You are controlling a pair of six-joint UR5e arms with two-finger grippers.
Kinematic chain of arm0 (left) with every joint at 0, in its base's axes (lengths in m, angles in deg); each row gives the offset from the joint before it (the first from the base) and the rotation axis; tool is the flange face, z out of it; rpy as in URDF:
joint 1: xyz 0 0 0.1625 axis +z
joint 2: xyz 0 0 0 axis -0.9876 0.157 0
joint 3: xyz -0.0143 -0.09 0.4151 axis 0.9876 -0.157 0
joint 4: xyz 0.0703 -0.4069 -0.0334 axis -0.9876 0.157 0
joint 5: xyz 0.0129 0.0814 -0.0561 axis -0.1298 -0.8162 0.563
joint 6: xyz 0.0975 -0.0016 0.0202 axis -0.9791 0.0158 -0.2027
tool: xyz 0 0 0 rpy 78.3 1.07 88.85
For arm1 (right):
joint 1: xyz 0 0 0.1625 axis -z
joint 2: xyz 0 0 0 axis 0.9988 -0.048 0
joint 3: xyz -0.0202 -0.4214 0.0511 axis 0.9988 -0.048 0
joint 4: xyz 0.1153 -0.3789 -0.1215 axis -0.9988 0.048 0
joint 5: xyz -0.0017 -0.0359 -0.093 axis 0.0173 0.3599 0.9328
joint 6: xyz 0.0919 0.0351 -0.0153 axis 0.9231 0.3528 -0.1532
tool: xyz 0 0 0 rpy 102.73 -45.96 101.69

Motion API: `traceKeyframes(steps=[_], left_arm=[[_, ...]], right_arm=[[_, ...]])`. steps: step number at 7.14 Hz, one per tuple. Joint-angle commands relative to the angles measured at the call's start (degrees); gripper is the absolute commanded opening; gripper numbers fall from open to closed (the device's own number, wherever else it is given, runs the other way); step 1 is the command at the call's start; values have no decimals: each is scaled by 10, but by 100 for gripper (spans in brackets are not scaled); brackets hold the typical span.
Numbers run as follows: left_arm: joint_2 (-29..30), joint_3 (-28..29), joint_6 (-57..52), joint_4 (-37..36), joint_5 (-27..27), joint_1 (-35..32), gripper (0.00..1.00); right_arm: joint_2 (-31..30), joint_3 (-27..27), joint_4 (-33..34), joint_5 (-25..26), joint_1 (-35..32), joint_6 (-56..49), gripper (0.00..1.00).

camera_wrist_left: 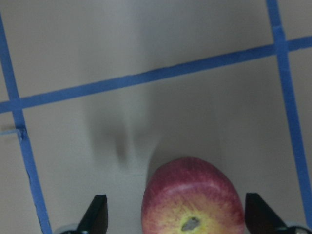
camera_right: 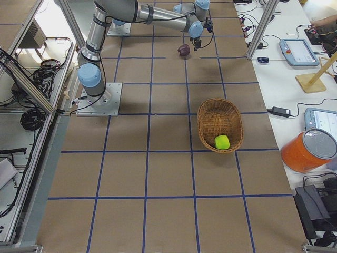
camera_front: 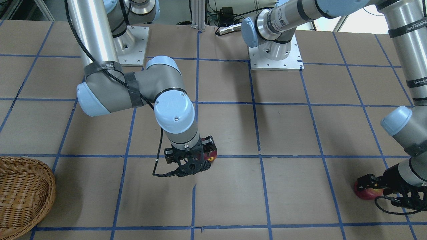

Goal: Put all apples into basket
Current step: 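Grasp dark red apple with right gripper while left grasps red apple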

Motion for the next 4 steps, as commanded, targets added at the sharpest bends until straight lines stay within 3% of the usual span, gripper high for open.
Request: traceKeyframes(steps=[1, 2, 3, 4], left_arm=[[3, 2, 0, 1, 0, -1, 87], [-1, 2, 7, 2, 23, -2, 27], [-13, -5, 27, 4, 31, -9, 19], [-31, -5, 76, 55, 31, -17, 20]], right_arm=[[25, 2, 16, -34, -20, 28, 100], [26, 7, 8, -33, -31, 41, 100], [24, 33, 15, -30, -42, 48, 100], [23, 45, 18, -28, -42, 54, 100]])
